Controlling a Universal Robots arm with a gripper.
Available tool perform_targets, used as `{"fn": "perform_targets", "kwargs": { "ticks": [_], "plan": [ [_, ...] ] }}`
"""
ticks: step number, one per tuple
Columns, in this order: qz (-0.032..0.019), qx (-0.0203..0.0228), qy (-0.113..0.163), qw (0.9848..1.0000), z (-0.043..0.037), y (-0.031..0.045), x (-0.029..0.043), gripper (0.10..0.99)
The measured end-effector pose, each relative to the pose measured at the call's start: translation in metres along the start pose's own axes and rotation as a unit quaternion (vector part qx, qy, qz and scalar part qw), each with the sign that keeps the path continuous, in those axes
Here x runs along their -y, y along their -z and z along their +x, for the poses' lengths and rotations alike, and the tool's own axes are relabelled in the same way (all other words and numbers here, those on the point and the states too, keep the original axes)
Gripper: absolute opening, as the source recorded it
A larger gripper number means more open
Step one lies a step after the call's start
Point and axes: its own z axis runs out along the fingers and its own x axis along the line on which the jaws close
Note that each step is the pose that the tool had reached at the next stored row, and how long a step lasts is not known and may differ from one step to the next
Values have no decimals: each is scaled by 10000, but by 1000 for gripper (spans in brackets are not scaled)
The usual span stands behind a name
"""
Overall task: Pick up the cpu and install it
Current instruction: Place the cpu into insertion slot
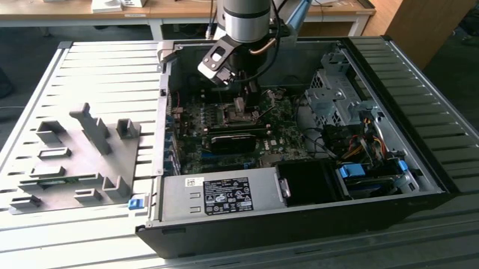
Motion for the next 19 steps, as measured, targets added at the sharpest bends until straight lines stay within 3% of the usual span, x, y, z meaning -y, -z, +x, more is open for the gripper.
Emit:
{"fn": "perform_targets", "kwargs": {
  "ticks": [9,19],
  "plan": [
    [0,2,-18,10000,82,-114,13,529],
    [-1,7,-88,10000,111,-231,34,529]
  ]
}}
